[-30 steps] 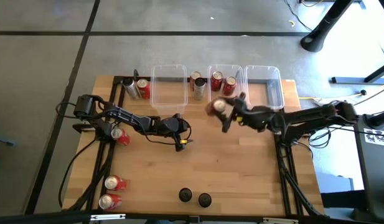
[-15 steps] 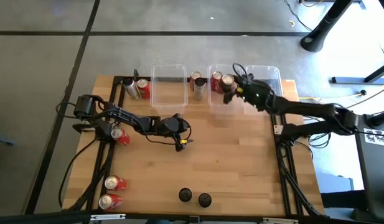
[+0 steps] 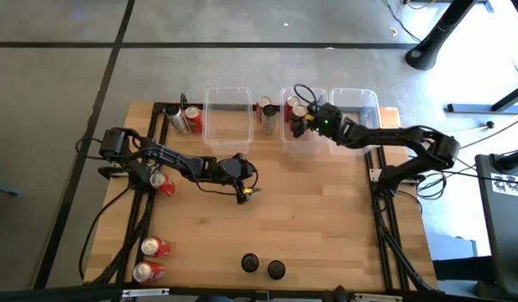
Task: Sort soda cans
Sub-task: Put the bottom red soda can into the center transparent bin
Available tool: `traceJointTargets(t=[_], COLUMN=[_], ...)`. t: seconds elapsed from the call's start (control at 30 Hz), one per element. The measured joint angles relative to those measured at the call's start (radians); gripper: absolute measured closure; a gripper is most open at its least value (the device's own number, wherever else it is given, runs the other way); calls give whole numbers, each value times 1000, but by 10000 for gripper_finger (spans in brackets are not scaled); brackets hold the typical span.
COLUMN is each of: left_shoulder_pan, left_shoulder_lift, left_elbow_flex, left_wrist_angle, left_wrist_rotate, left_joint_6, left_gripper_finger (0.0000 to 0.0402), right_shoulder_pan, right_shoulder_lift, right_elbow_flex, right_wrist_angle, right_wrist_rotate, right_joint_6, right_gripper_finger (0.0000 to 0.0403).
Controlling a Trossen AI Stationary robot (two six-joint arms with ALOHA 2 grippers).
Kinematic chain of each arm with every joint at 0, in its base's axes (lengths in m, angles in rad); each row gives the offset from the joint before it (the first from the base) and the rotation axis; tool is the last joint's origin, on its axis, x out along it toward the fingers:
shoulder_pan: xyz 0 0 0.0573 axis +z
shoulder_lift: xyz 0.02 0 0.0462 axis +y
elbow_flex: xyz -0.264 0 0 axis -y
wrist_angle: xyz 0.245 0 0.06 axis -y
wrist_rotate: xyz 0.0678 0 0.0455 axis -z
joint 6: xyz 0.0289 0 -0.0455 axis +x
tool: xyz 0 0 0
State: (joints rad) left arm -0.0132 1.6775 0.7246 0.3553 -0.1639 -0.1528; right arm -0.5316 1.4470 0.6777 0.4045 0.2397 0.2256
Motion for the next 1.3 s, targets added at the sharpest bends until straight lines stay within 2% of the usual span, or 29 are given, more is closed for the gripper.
traceJointTargets(t=[0.33, 0.67, 1.03, 1.3], left_shoulder_pan=[0, 0, 0, 0], left_shoulder_lift=[0, 0, 0, 0], left_elbow_flex=[0, 0, 0, 0], left_wrist_angle=[-1, -1, 0, -4], left_wrist_rotate=[0, 0, 0, 0], left_joint_6=[-4, -5, -5, -10], left_gripper_finger=[54, 54, 54, 54], right_shoulder_pan=[1, 1, 1, 1], right_shoulder_lift=[91, 121, 121, 95], right_elbow_flex=[-1, 0, 0, -1], right_wrist_angle=[9, 5, -13, -21], right_wrist_rotate=[-17, -22, -23, -25], right_joint_6=[10, 8, 0, -1], right_gripper_finger=[114, 111, 29, 34])
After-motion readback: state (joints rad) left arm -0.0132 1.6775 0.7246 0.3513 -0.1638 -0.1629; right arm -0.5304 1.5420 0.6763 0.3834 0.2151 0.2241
